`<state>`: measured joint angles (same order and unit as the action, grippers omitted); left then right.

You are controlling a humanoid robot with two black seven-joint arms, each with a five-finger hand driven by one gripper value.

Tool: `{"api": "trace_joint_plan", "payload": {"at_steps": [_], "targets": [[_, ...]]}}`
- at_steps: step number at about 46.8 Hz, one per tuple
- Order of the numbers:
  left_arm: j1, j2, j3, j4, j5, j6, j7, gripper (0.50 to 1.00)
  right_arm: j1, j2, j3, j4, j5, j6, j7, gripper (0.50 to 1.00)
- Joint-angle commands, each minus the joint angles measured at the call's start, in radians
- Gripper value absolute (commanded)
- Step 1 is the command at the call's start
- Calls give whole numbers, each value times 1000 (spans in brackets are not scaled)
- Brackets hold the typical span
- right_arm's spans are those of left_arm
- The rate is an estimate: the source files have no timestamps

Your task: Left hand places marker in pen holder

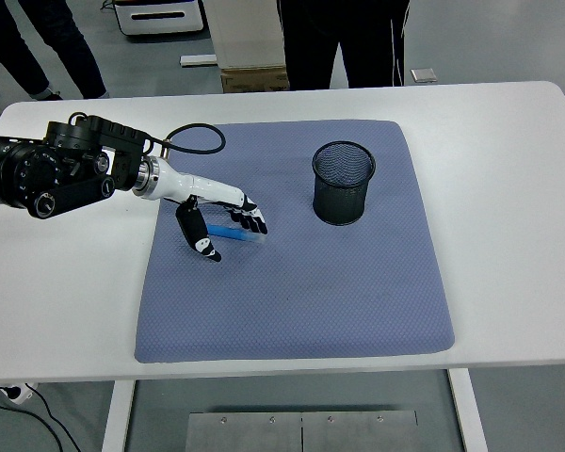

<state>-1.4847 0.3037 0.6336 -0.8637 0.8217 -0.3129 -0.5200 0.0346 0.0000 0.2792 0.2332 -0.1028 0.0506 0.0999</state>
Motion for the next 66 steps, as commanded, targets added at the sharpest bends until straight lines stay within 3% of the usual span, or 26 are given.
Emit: {"api": "trace_joint_plan", "payload": {"at_steps": [1,27,36,54,56,66], "targets": [[1,2,0,0,1,0,-3,812,-1,0,0,0,0,0,0,1000],[1,2,1,2,80,28,-11,807,1,0,0,0,0,0,0,1000],[1,2,1,2,132,52,-9,769,1,0,0,0,0,0,0,1000],[11,-3,3,2,159,74,-3,757,-1,0,0,0,0,0,1,1000],[14,-3,3,2,171,83,-3,728,1,0,0,0,0,0,0,1000],[14,-3,3,2,172,83,-3,687,-1,0,0,0,0,-1,0,1000]]}}
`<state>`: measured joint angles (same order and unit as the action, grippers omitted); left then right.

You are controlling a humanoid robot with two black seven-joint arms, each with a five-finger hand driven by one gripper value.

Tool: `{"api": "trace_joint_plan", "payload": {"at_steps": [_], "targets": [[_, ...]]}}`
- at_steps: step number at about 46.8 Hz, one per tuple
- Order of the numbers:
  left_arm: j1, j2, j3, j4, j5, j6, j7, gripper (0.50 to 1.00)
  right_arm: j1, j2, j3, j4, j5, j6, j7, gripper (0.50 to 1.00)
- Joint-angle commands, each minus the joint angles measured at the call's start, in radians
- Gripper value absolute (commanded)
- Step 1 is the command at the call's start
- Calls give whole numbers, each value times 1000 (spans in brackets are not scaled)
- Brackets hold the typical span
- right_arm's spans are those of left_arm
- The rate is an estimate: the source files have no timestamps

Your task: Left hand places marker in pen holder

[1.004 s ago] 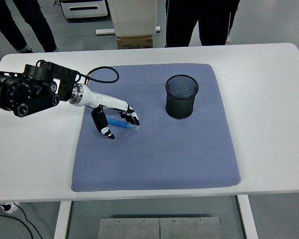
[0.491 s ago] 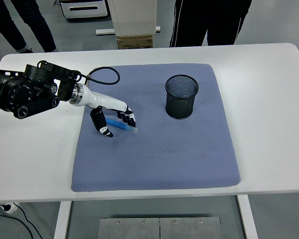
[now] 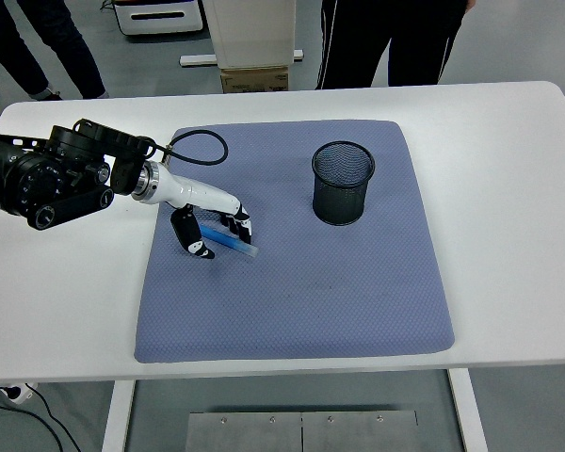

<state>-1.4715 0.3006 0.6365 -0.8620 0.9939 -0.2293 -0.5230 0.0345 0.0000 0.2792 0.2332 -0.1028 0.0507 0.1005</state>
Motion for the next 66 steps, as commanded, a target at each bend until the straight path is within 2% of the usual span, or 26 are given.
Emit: {"api": "trace_joint_plan", "payload": {"at_steps": [1,6,12,19,43,50,66], "targets": [[0,0,0,0,0,-1,0,678,-1,0,0,0,0,0,-1,1000],[2,0,3,0,0,-1,0,675,-1,0,0,0,0,0,-1,1000],[2,-5,25,0,0,1,0,643,-1,0,0,0,0,0,-1,1000],[2,-6,25,0,0,4,0,628,-1,0,0,0,0,0,-1,1000],[-4,-5,25,0,-1,4,-2,604,-1,0,0,0,0,0,-1,1000],[-7,-5,25,0,-1,4,-3,558,1,0,0,0,0,0,-1,1000],[-7,-5,25,0,0,2,-8,552,-1,0,0,0,0,0,1,1000]]}}
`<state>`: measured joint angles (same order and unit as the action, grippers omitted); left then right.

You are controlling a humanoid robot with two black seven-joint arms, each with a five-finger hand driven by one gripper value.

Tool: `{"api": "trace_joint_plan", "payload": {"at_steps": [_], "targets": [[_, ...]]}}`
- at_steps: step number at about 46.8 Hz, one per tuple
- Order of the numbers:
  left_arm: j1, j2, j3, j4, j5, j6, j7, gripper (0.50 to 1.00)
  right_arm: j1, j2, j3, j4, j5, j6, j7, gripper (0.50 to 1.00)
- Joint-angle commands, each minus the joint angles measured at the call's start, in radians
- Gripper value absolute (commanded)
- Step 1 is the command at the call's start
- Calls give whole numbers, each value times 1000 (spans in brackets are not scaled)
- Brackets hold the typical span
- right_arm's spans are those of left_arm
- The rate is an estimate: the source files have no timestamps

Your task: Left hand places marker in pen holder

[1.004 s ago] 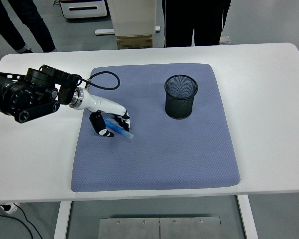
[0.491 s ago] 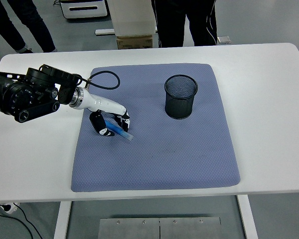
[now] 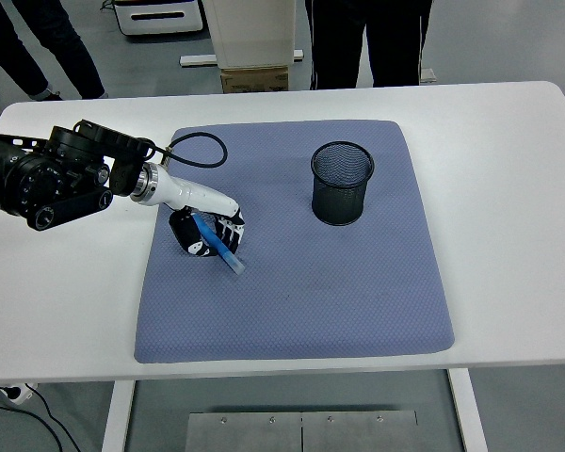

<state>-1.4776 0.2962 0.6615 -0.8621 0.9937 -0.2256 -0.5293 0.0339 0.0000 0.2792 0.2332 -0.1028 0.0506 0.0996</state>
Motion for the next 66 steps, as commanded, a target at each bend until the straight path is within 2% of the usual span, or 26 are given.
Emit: {"api": "trace_joint_plan", "payload": {"at_steps": [1,11,37,38,40,41,49,66], "targets": [[-1,0,0,0,0,-1,-1,549,0,0,0,0,0,-1,0,1000],[-21,6,-2,0,-6,-5,-5,500,1,0,0,0,0,0,0,1000],[-26,6,-6,2,-17,-5,-6,500,1,0,0,0,0,0,0,1000],[-26,6,-5,2,-17,-5,-6,513,1,0,0,0,0,0,0,1000],[-24,4,-6,0,-17,-5,-6,581,0,0,0,0,0,0,0,1000],[-23,4,-6,2,-17,-5,-6,595,0,0,0,0,0,0,0,1000],[-20,3,-5,2,-15,-6,-6,613,1,0,0,0,0,0,0,1000],[-18,3,-2,0,-4,-8,-6,604,1,0,0,0,0,0,0,1000]]}}
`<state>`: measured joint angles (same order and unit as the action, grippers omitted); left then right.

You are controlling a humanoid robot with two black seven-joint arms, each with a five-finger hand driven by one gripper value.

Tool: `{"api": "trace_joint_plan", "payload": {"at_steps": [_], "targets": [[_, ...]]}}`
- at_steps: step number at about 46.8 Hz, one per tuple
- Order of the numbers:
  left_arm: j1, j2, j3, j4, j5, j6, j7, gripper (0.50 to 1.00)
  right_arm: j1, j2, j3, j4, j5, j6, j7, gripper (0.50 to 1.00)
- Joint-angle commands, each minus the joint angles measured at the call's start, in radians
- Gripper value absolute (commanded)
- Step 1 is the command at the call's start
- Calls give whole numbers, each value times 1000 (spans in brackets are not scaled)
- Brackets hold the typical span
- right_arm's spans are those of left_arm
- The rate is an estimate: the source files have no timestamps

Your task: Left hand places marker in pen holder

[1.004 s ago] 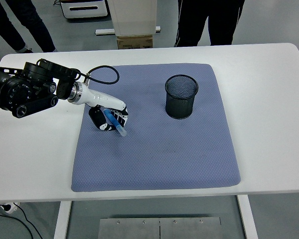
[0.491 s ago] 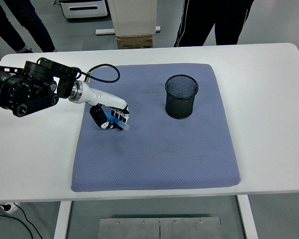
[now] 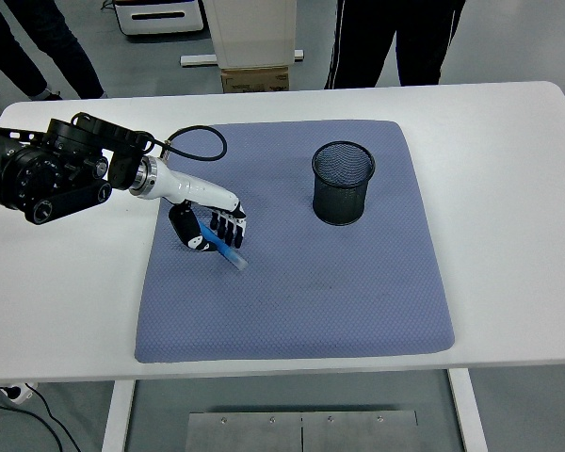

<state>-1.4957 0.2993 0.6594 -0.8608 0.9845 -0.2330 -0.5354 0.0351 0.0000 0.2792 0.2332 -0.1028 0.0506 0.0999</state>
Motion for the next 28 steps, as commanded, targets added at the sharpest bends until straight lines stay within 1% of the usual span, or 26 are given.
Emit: {"api": "trace_joint_plan", "payload": {"at_steps": [1,6,7,12,18,26,28], "targets": [[0,0,0,-1,6,0,-1,604,-1,0,0,0,0,0,1,1000],[0,0,0,0,9,0,-8,601,0,0,0,0,0,0,0,1000],[0,-2,2,-1,9,0,-8,593,0,0,0,0,0,0,0,1000],[2,-5,2,-1,14,0,-8,590,-1,0,0,0,0,0,1,1000],[3,-5,2,-1,25,0,-8,575,-1,0,0,0,0,0,0,1000],[5,-6,2,0,43,3,-8,534,-1,0,0,0,0,0,0,1000],[6,-6,2,-1,43,3,-8,534,-1,0,0,0,0,0,0,1000]]}}
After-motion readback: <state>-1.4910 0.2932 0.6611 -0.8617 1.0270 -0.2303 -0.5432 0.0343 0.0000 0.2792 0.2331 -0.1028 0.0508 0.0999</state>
